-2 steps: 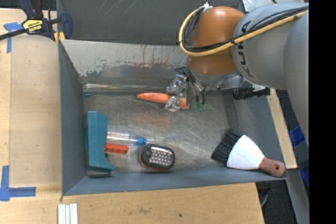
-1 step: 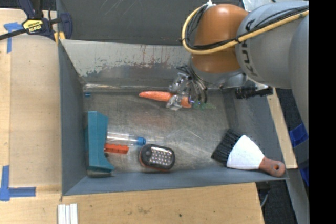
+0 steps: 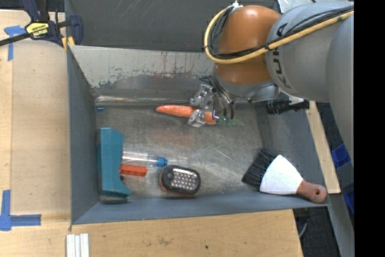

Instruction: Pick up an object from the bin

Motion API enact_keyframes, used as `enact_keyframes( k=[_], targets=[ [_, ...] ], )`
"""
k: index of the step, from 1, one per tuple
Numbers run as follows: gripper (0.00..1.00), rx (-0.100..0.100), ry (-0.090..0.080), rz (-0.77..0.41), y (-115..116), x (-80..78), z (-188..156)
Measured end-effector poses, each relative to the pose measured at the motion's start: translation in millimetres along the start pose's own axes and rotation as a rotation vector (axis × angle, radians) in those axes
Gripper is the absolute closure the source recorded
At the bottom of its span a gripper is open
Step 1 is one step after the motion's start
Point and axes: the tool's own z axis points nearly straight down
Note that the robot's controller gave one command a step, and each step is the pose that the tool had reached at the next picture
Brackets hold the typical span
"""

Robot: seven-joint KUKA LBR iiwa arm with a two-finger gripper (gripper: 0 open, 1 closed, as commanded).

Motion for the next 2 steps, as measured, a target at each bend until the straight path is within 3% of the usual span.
enact_keyframes(
  k=[1, 2],
  targets=[
    [1.0, 0.001, 0.002, -0.008, -7, -5.0, -24],
    [1.0, 0.0, 0.001, 0.003, 2, -3.7, -89]
  ],
)
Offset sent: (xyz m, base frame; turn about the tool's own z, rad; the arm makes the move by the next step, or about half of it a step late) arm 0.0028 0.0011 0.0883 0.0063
